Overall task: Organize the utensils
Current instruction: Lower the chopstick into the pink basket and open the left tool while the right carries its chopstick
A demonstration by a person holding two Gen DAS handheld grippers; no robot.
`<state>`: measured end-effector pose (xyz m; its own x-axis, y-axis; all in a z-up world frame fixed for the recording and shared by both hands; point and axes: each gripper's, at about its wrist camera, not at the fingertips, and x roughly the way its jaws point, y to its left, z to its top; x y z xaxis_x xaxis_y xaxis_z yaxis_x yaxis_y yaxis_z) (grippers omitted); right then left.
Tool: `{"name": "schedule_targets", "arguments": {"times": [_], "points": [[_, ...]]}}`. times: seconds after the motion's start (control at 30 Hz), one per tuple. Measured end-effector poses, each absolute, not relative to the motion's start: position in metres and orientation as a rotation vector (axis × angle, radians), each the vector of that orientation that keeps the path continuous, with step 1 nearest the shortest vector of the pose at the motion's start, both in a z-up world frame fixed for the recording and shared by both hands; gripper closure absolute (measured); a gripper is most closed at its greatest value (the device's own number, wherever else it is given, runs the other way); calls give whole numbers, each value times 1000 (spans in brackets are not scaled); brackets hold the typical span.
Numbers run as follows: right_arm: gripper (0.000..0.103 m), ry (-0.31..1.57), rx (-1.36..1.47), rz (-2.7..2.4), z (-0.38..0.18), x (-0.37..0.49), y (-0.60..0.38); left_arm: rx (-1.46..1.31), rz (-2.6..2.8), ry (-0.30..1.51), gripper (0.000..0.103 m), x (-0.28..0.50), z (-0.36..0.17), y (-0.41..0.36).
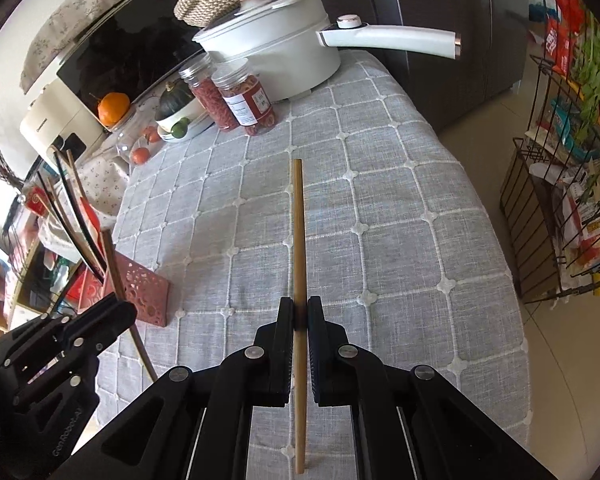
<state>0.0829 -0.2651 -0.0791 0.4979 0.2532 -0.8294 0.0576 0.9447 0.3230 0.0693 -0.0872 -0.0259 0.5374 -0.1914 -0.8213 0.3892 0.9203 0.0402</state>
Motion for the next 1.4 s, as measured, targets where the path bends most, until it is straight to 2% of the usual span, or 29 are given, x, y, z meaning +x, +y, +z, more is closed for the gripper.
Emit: {"name": "schedule_targets", "arguments": {"times": [0.2,0.7,0.97,1.27,1.4], "points": [[96,988,246,160,-60,67,-243,224,-349,808,97,41,-9,-67],[96,821,156,249,-10,49,-197,3,-358,629,97,23,33,-2],[96,766,142,310,5,48,-172,-88,-292,415,97,12,65,35],[96,755,148,344,5,52,-156,-86,-179,255,97,20,57,51],[96,751,148,348,4,54,-153,-67,-148,258,97,34,44,53]]}}
